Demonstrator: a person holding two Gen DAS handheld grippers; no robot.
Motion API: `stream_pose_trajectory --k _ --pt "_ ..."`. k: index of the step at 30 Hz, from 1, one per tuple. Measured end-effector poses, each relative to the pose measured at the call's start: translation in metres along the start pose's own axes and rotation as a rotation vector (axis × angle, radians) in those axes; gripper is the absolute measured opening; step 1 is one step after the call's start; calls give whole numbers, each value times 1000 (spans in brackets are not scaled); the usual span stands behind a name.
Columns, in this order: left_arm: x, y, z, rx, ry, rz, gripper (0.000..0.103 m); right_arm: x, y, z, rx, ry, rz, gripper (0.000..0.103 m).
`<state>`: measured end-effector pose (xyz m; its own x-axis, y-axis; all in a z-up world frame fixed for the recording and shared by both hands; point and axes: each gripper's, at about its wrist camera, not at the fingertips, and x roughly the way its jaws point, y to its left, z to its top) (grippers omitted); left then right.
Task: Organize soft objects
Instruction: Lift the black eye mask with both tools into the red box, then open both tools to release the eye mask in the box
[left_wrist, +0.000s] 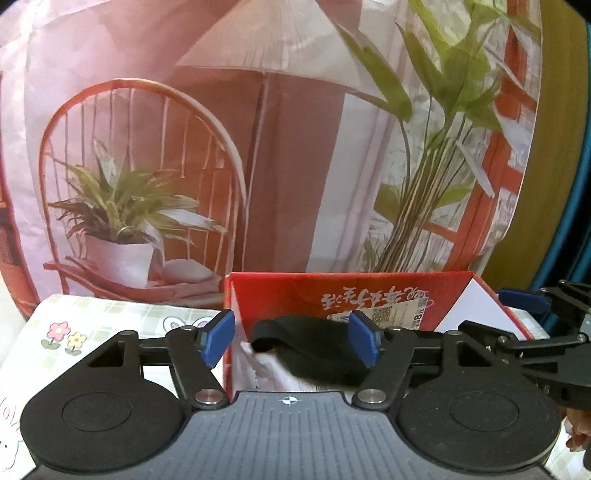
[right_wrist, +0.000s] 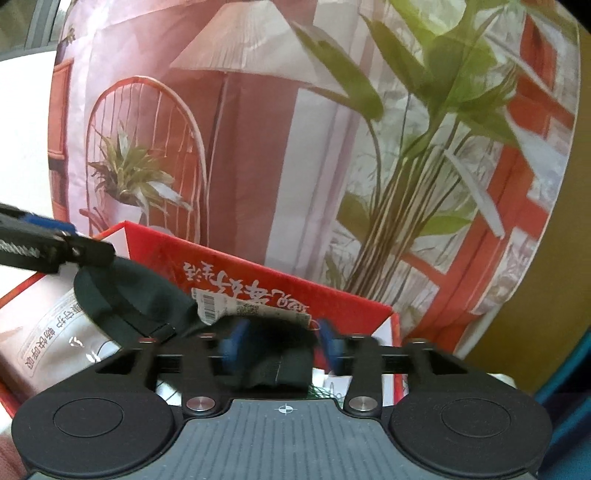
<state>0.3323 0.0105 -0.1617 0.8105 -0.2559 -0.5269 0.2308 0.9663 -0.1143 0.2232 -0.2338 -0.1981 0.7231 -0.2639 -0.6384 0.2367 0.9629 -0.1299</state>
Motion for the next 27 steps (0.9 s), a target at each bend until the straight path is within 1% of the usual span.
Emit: stream_pose_trajectory --k 1,3,5,8,13,18,23,27 --pt "-5 1 0 -9 -2 -1 72 -3 1 -1 -5 -11 -7 61" --pt "-16 2 -2 -14 -11 -3 74 -10 3 -1 -13 -22 -11 63" --pt "-28 1 -5 -6 -20 -4 79 -16 3 -2 -9 -20 -11 65" --pt "-45 -3 -11 8 -28 -8 82 -28 3 -5 11 -28 0 68" --pt "-75 -9 -27 5 -39 -22 84 -53 1 -13 54 -47 14 69" --pt "-100 -14 -53 4 -31 -31 85 -84 -2 -29 119 -82 28 69" --pt "-116 -17 -79 5 4 -32 85 -118 -5 -56 177 -115 26 69" --pt "-118 -18 -99 -2 43 -33 85 -139 -6 -82 239 -124 22 69"
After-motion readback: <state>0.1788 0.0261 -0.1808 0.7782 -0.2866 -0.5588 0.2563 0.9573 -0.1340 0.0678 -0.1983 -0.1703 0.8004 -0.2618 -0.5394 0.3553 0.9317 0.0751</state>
